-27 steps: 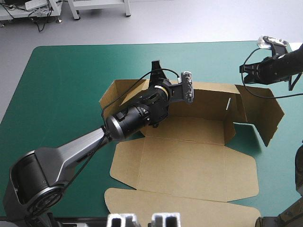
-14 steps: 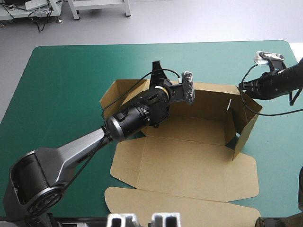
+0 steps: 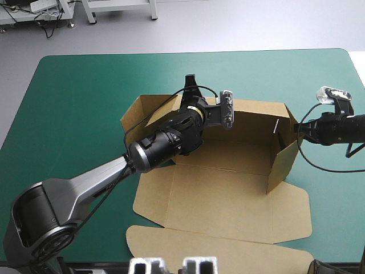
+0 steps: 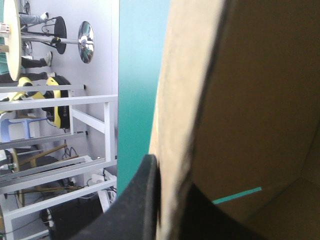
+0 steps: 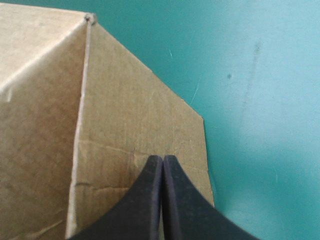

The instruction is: Fold the box

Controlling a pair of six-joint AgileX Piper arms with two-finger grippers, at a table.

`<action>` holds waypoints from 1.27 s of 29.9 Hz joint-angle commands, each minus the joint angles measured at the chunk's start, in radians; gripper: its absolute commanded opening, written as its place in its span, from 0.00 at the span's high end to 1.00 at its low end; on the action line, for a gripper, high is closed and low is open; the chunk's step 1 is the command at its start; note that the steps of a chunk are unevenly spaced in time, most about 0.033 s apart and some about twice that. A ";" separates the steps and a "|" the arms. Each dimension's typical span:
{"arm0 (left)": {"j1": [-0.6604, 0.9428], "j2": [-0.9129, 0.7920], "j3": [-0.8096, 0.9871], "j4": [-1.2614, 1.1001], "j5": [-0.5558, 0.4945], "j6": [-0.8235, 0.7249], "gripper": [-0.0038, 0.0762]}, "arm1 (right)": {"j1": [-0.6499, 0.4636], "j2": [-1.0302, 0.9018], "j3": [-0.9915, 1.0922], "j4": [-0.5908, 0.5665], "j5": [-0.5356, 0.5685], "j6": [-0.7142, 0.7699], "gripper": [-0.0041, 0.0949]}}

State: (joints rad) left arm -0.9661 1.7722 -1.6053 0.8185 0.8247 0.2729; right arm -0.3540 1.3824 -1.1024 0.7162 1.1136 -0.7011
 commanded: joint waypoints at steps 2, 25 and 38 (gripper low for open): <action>-0.015 -0.047 0.035 0.074 -0.042 -0.075 0.96 | -0.012 -0.052 0.071 0.132 -0.069 -0.135 0.98; -0.016 -0.047 0.158 0.111 -0.125 -0.142 0.96 | -0.010 -0.179 0.204 0.092 -0.105 -0.302 0.57; -0.015 -0.047 0.158 0.135 -0.138 -0.153 0.96 | -0.010 -0.183 0.204 0.149 -0.017 -0.405 0.36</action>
State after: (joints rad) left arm -0.9687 1.7501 -1.4467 1.0227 0.6937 0.1432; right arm -0.3594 1.2249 -0.8787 0.7981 1.0794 -1.0815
